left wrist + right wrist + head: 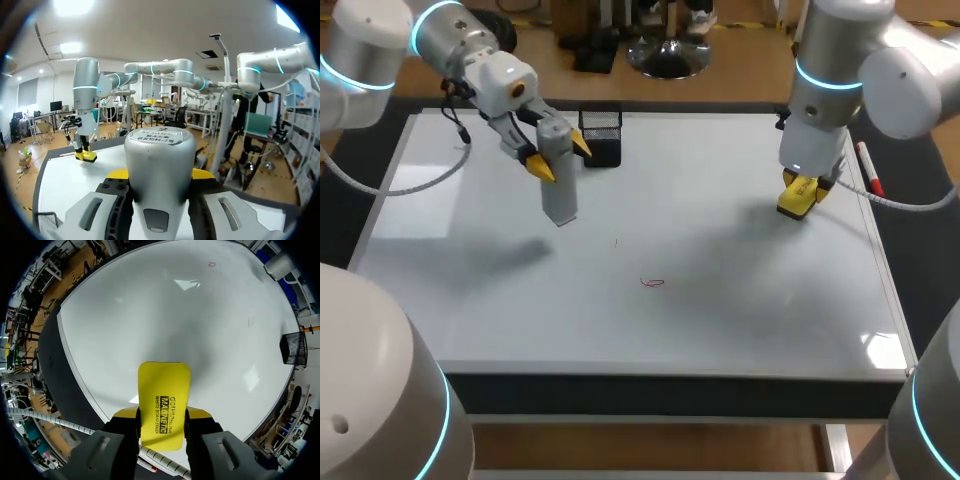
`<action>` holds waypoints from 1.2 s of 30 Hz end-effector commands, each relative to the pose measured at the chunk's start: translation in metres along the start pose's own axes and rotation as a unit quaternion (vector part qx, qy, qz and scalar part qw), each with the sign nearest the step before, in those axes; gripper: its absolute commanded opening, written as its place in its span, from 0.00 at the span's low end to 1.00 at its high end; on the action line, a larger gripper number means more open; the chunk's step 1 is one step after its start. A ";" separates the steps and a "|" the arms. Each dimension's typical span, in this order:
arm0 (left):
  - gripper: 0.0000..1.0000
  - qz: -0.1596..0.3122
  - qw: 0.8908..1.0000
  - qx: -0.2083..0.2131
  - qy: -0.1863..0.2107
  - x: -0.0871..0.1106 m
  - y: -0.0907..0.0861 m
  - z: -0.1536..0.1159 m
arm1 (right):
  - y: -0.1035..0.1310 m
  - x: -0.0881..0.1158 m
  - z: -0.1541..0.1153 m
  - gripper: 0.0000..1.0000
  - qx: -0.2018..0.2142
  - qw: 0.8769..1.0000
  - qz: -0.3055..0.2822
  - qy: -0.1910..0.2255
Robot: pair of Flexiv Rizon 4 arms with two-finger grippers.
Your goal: Pick up the inspection probe, press it on each red-marked spot on the whiteboard one by one, put down the probe, pick up the eraser, and wipe off all the red marks.
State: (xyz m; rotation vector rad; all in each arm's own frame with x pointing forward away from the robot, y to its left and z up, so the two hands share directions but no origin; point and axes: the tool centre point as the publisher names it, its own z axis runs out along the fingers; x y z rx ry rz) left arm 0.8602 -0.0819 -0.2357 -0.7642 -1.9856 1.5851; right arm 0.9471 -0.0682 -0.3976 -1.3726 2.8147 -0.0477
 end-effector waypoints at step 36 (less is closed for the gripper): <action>0.00 -0.011 0.999 0.019 -0.043 0.027 0.028 -0.061 | -0.001 0.000 -0.001 0.00 0.001 1.000 -0.001 0.001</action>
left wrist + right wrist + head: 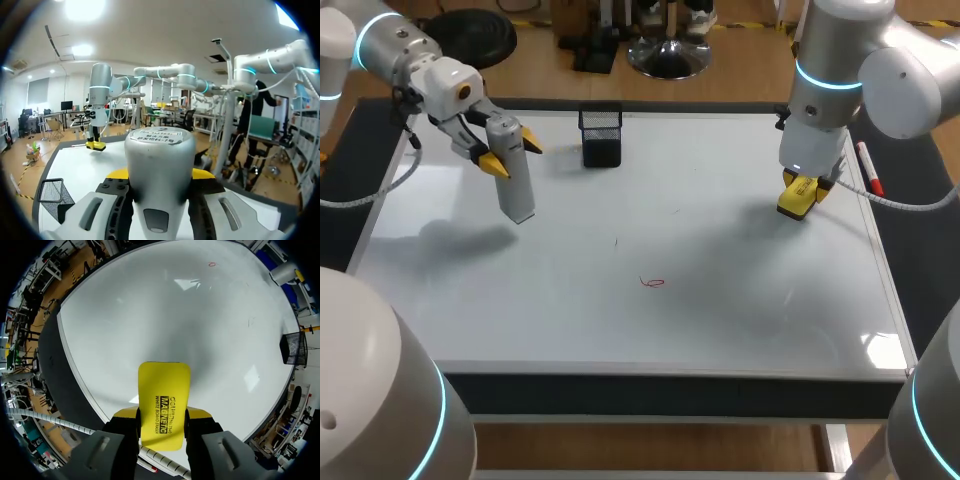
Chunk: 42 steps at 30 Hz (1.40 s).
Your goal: Pick up the inspection probe, press it on each red-marked spot on the whiteboard one by one, put down the probe, pick up the eraser, and wipe off all the red marks.
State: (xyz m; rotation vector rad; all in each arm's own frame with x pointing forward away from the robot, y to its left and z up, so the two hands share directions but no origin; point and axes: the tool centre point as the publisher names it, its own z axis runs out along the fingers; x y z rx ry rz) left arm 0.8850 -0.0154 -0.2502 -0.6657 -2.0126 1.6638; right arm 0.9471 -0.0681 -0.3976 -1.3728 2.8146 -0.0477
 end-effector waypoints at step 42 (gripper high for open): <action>0.00 0.001 1.000 0.000 0.001 0.000 0.000 0.000 | 0.199 -0.046 -0.023 0.00 0.023 0.984 -0.174 0.000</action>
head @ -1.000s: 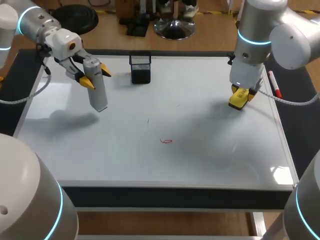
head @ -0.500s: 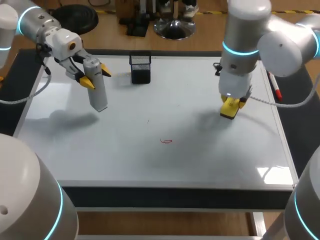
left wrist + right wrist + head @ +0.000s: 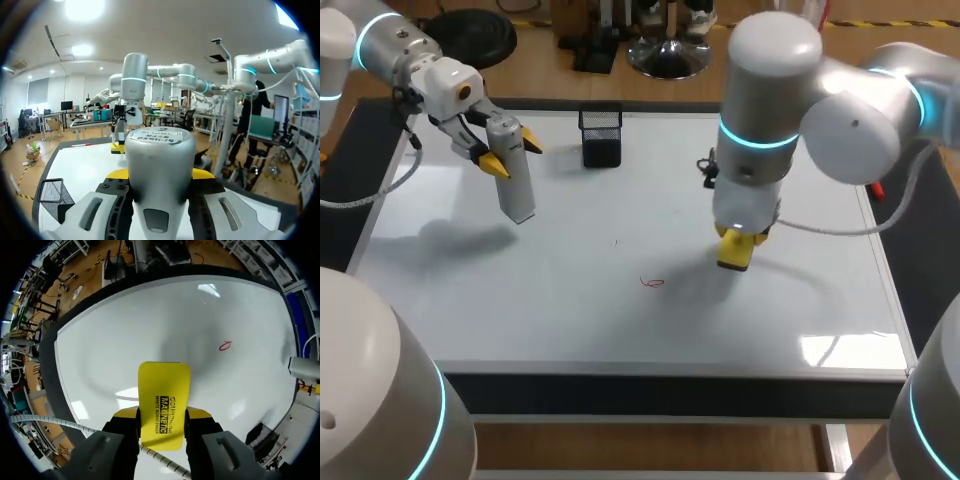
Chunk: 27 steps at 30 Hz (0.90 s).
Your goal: Pick up the inspection probe, press it on each red-marked spot on the whiteboard one by one, put down the probe, pick up the eraser, and wipe off all the red marks.
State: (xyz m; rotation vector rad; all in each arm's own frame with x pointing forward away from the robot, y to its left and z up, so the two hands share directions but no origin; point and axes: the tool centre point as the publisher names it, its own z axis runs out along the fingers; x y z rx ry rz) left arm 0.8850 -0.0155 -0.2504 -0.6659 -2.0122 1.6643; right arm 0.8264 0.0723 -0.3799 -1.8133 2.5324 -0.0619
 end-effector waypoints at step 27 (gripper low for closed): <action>0.00 0.001 1.000 0.000 0.001 0.000 -0.001 -0.001 | 0.101 -0.107 0.017 0.00 -0.003 0.988 -0.154 0.000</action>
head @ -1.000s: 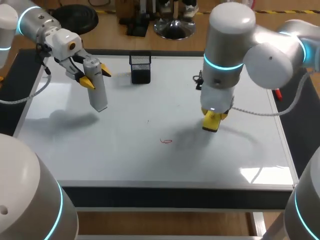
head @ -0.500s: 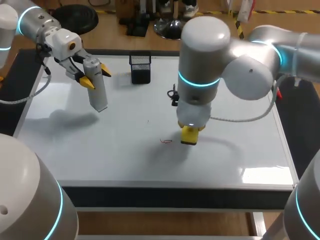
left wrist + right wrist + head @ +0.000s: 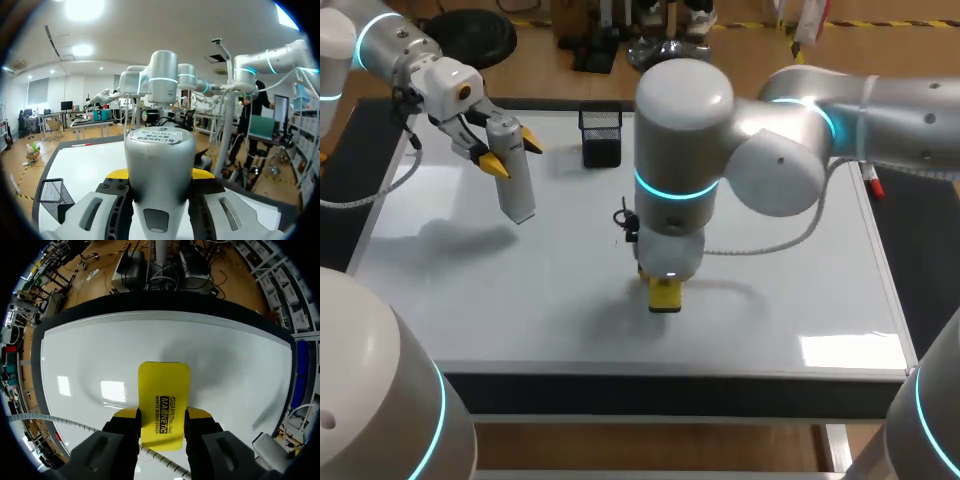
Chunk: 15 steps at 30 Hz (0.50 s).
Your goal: Pick up the inspection probe, press it on each red-marked spot on the whiteboard one by one, put down the probe, pick up the eraser, and wipe off all the red marks.
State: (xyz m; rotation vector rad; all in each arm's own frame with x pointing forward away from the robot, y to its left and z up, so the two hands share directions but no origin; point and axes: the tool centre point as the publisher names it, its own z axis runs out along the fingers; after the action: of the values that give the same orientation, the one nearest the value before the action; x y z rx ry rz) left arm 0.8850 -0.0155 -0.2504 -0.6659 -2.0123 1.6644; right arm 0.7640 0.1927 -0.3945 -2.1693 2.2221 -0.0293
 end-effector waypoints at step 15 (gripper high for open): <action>0.00 0.001 1.000 0.000 0.001 0.000 -0.001 -0.001 | -0.017 -0.031 0.017 0.00 0.009 1.000 -0.011 0.009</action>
State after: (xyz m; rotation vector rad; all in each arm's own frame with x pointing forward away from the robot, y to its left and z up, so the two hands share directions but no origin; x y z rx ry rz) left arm 0.8850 -0.0155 -0.2504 -0.6659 -2.0122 1.6644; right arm 0.7791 0.2196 -0.4075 -2.1863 2.1942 -0.0607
